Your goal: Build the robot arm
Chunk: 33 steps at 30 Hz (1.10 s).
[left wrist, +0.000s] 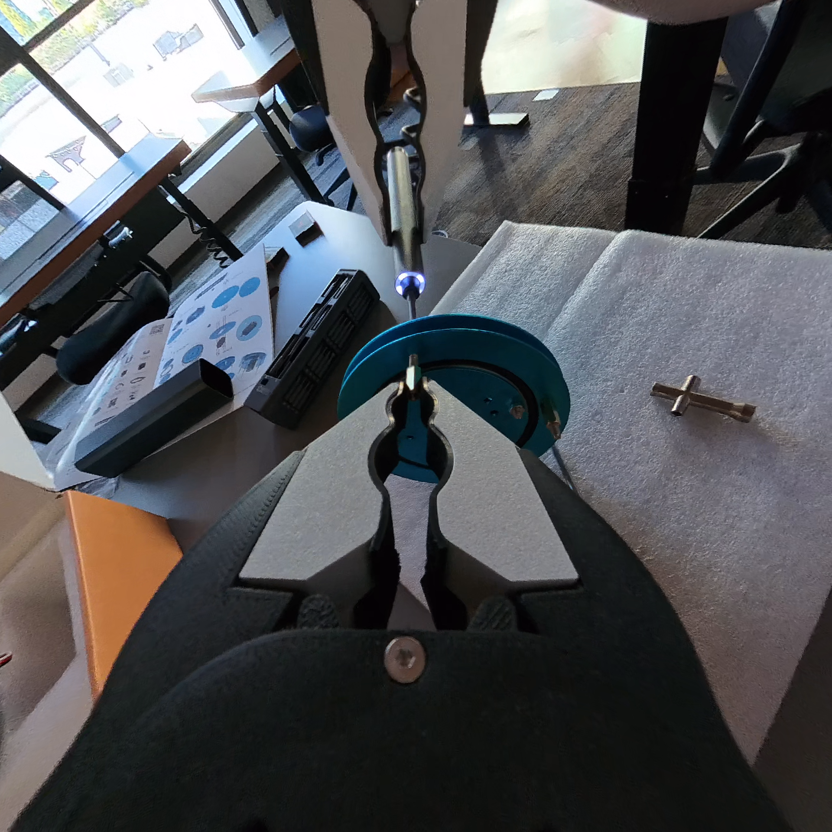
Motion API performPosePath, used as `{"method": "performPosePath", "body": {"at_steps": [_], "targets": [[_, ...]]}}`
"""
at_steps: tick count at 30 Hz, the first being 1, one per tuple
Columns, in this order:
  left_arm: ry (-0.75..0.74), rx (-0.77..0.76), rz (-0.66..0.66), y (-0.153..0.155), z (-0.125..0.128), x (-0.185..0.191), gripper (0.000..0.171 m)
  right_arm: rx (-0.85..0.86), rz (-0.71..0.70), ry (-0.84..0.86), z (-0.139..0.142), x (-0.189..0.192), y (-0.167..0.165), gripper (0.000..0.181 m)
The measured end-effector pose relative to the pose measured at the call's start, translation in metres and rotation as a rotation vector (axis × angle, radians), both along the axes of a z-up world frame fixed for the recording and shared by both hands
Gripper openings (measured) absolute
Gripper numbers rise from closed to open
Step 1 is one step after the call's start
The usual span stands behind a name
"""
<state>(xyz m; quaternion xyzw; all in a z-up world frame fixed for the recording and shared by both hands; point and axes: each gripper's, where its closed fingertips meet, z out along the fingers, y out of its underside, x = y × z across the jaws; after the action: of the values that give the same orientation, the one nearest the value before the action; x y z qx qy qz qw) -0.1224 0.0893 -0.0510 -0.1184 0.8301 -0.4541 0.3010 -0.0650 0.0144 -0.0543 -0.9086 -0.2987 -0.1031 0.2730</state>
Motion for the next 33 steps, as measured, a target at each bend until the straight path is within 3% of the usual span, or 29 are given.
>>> {"method": "performPosePath", "body": {"at_steps": [10,26,33], "targets": [[-0.024,0.055,0.065,0.011,-0.001,0.001,0.003,0.081,0.039,0.085,0.004,-0.005,0.009,0.015],[-0.003,-0.216,0.154,0.051,-0.014,-0.027,0.003,-0.028,0.142,0.022,0.009,-0.028,0.056,0.015],[-0.008,-0.277,0.114,0.043,-0.011,-0.022,0.003,-0.084,0.118,-0.017,0.004,-0.015,0.054,0.015]]}}
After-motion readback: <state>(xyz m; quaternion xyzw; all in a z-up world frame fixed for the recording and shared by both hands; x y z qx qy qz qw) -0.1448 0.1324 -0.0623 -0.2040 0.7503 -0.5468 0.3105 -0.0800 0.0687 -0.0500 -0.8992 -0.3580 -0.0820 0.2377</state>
